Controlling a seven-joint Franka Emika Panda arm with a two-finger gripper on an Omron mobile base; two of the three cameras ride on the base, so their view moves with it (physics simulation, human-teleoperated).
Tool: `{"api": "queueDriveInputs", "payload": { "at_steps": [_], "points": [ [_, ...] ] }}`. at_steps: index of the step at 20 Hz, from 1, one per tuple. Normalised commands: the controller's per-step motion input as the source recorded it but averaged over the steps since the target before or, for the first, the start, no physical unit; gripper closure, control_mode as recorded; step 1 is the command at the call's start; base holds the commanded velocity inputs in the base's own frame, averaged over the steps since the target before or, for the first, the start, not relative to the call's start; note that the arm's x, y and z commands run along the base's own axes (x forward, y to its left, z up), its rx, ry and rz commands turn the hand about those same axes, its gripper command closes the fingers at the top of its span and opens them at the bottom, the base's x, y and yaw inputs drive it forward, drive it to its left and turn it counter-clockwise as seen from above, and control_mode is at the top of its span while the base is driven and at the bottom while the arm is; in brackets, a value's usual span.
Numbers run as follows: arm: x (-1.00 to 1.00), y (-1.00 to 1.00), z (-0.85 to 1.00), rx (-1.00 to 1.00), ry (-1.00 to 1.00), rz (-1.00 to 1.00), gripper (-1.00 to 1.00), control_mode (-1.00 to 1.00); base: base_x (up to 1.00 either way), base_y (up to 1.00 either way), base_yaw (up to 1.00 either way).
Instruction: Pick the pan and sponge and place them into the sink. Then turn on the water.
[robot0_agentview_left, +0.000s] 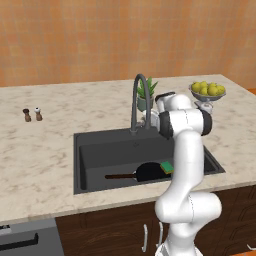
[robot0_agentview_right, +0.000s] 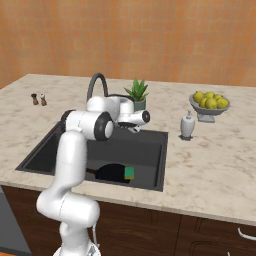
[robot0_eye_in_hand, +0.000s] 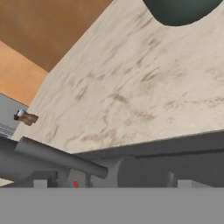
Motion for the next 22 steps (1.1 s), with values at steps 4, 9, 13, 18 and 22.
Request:
{"api": "queueDriveInputs", "payload": {
  "at_steps": [4, 9, 13, 18, 22],
  "points": [
    [0.16, 0.1, -0.18, 0.0, 0.0, 0.0, -1.0, -1.0, 0.0, 0.0, 0.0],
    [0.11, 0.01, -0.14, 0.0, 0.0, 0.0, -1.0, -1.0, 0.0, 0.0, 0.0],
    [0.17, 0.0, -0.1, 0.0, 0.0, 0.0, 1.0, -1.0, 0.0, 0.0, 0.0],
    [0.01, -0.03, 0.0, 0.03, 0.0, 0.0, 1.0, -1.0, 0.0, 0.0, 0.0],
    [0.0, 0.0, -0.01, 0.03, 0.0, 0.0, 1.0, -1.0, 0.0, 0.0, 0.0]
  ]
}}
